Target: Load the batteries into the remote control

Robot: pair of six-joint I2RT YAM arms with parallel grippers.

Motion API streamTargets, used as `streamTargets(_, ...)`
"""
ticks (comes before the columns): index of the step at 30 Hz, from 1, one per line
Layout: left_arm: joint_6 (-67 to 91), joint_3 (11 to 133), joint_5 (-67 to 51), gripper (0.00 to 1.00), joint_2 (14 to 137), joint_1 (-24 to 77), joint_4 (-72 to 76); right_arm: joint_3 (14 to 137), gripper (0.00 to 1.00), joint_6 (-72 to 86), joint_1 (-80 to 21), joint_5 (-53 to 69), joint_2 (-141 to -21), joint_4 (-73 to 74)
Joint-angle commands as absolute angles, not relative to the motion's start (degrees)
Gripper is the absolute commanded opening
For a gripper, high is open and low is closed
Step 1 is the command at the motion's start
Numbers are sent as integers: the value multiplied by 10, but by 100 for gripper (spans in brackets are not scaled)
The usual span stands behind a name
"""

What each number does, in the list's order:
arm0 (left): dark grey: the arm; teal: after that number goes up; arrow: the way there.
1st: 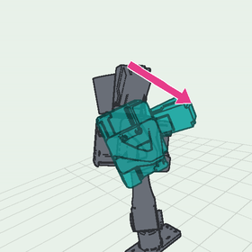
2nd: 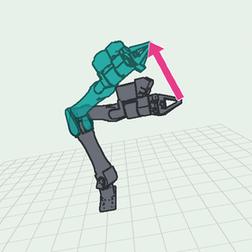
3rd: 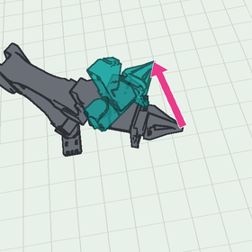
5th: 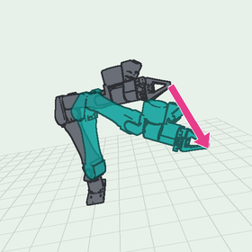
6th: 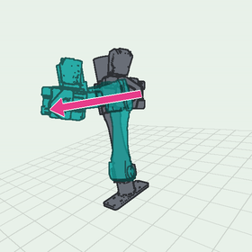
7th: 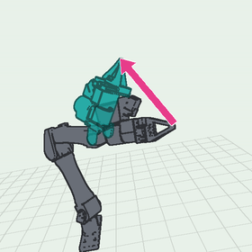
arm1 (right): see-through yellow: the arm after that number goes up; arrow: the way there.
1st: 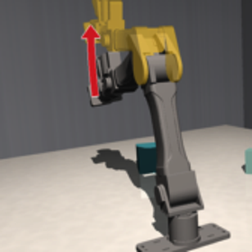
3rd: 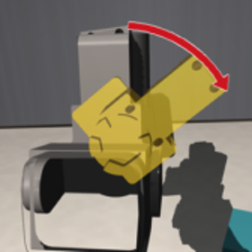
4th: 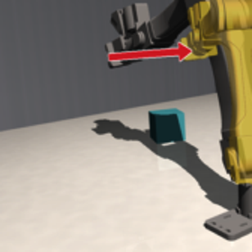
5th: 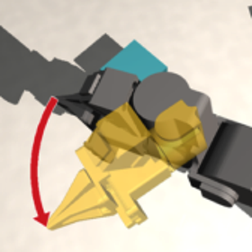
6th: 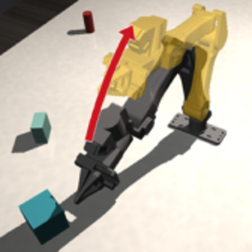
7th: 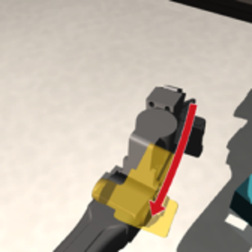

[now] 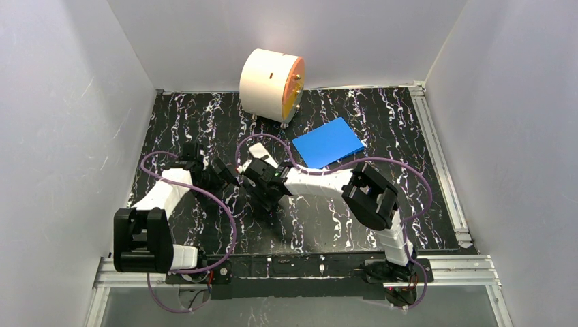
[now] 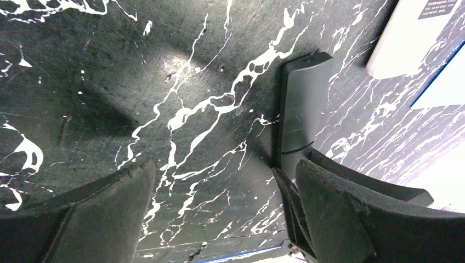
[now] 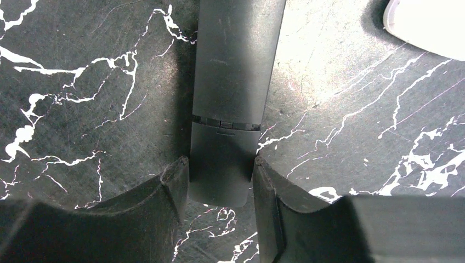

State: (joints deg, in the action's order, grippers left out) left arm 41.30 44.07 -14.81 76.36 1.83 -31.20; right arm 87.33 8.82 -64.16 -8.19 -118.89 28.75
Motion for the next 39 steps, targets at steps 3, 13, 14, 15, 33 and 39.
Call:
streamTargets(3,424,422,-189,99,766,14,-296,886,57,83,-644,-102,-1206,297)
streamTargets(13,433,399,-202,99,755,7,-275,871,31,84,-643,-110,-1210,273)
streamTargets(14,435,396,-208,99,755,6,-268,867,30,85,-643,-113,-1205,264)
streamTargets(15,437,393,-215,98,753,5,-261,863,30,86,-643,-115,-1199,255)
streamTargets(33,408,392,-263,98,761,4,-194,821,59,79,-620,-65,-1131,227)
streamTargets(39,391,440,-229,99,788,1,-231,845,73,66,-618,-77,-1131,256)
